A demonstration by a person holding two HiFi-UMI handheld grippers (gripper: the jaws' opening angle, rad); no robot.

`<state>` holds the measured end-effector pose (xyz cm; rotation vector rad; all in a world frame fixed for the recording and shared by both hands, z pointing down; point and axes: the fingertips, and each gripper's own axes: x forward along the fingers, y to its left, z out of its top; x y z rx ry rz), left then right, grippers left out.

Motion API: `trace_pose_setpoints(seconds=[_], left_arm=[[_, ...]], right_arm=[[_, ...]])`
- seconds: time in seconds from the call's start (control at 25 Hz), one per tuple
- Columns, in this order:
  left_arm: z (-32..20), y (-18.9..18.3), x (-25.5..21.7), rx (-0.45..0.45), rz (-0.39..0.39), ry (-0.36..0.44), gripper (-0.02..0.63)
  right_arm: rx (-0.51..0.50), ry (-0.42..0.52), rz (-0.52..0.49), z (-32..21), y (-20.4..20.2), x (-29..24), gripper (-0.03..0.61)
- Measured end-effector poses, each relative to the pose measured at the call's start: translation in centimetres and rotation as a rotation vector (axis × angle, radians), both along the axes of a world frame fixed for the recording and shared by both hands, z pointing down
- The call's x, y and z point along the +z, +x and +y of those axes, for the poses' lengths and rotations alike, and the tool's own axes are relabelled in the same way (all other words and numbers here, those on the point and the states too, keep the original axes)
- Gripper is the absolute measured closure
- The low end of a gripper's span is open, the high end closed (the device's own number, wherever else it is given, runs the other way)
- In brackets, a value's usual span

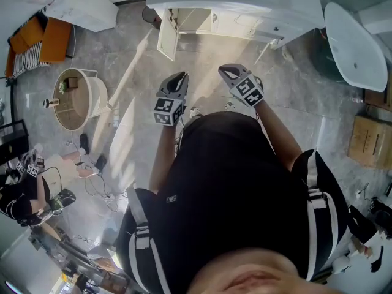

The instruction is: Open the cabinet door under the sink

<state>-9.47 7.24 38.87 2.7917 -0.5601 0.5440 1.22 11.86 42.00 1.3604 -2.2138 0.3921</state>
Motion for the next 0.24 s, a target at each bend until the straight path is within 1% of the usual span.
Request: trace_pose_setpoints(seconds=[0.24], left_arm=[[-0.21, -0.08, 0.11, 0.005, 0.0, 0.001, 0.568]], right_arm=[[0.003, -0.005, 0.002, -0.11, -0.08, 0.27, 0.52]])
